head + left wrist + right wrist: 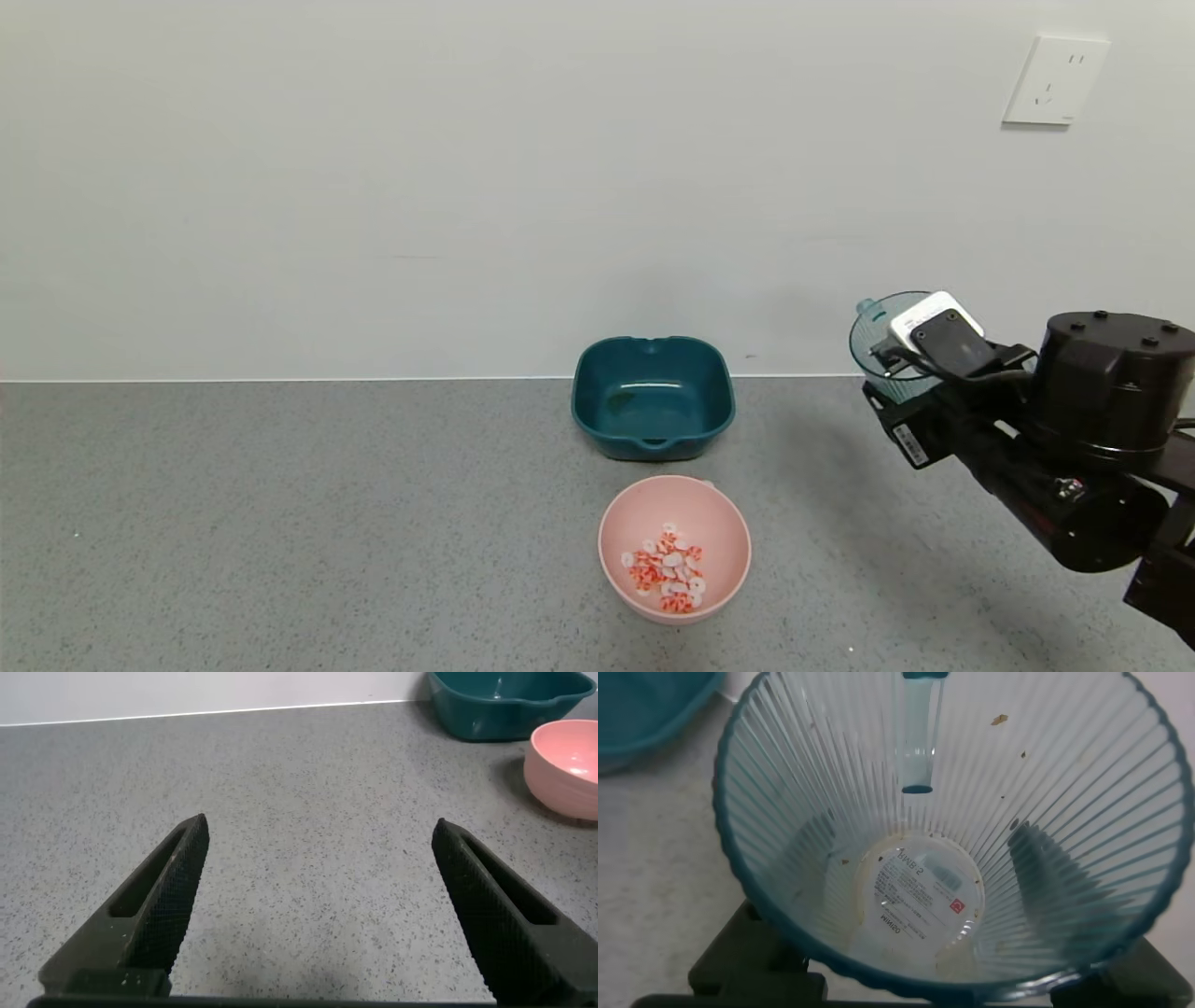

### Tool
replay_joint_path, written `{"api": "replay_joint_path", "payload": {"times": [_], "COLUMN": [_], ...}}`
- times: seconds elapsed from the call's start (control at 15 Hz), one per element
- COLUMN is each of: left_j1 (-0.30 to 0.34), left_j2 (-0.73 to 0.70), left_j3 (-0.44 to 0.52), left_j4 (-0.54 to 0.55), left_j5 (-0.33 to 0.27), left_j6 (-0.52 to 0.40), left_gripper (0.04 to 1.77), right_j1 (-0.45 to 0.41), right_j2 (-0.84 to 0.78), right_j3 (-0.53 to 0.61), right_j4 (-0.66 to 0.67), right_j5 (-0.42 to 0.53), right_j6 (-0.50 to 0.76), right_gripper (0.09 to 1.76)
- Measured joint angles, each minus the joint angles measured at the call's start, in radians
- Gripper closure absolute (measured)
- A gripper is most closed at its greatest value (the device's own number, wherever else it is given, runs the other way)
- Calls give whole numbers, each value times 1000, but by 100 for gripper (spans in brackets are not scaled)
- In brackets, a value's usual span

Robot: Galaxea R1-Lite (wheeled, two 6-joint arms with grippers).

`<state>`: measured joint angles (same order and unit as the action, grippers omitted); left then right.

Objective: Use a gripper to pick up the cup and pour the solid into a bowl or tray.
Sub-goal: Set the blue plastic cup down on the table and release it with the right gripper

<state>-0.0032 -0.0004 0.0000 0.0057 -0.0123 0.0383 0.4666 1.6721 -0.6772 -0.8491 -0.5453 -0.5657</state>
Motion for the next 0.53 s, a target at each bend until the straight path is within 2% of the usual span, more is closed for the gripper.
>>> {"api": "replay_joint_path", "payload": {"times": [0.2,0.53], "left_j1": [0,0], "left_j2": [0,0], "left_j3": [0,0], "left_j4": [0,0], "left_j5": [0,0], "left_j6": [0,0], "left_gripper": [9,9], "right_j1": [-40,-61], "right_j2": [-49,-80], "right_j3": [40,73], "right_j4": [55,46], "right_j5": [165,234], "right_j6": [186,415], "right_gripper": [51,51]}}
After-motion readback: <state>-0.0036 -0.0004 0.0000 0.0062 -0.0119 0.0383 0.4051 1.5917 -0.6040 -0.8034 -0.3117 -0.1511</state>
